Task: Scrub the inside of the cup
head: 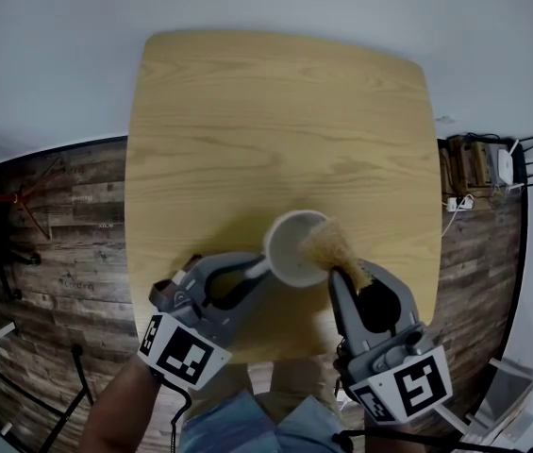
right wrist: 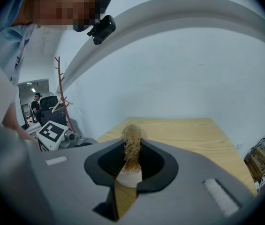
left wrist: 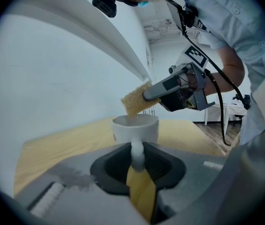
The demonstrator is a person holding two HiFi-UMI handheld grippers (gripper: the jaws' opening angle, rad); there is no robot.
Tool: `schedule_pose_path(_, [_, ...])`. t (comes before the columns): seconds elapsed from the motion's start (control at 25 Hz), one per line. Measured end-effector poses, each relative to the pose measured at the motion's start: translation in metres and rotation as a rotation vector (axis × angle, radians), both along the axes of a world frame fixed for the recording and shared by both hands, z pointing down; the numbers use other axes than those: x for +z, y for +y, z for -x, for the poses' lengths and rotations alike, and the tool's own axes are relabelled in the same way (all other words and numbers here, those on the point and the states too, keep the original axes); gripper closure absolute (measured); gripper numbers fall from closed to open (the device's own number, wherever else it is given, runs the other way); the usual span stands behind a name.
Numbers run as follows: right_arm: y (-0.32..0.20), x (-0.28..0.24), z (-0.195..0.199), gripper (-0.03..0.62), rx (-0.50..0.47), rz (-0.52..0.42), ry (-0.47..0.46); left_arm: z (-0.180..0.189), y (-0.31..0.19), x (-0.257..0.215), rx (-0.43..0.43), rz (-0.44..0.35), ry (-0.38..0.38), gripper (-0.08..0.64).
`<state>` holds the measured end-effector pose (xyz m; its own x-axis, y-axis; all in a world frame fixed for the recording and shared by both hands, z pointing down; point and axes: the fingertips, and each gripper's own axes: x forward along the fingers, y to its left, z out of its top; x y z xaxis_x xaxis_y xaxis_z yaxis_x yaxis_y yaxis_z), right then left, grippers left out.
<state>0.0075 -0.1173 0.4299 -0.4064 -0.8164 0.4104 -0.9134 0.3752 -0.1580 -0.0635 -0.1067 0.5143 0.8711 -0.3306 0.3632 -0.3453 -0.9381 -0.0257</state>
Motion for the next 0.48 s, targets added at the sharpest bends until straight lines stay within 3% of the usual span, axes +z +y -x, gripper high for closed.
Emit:
schedule_pose_path(0.28, [-0.002, -0.009, -0.010, 0.526, 0.045, -0.024, 0.006, 0.004, -0.002, 0.005, 0.044, 0.004, -0.090, 0.466])
schedule_pose_path(0.48, [-0.002, -0.033, -0.021, 0.525, 0.054, -0.048, 0.028, 0.011, -0.003, 0.014, 0.106, 0.043, -0.223, 0.466])
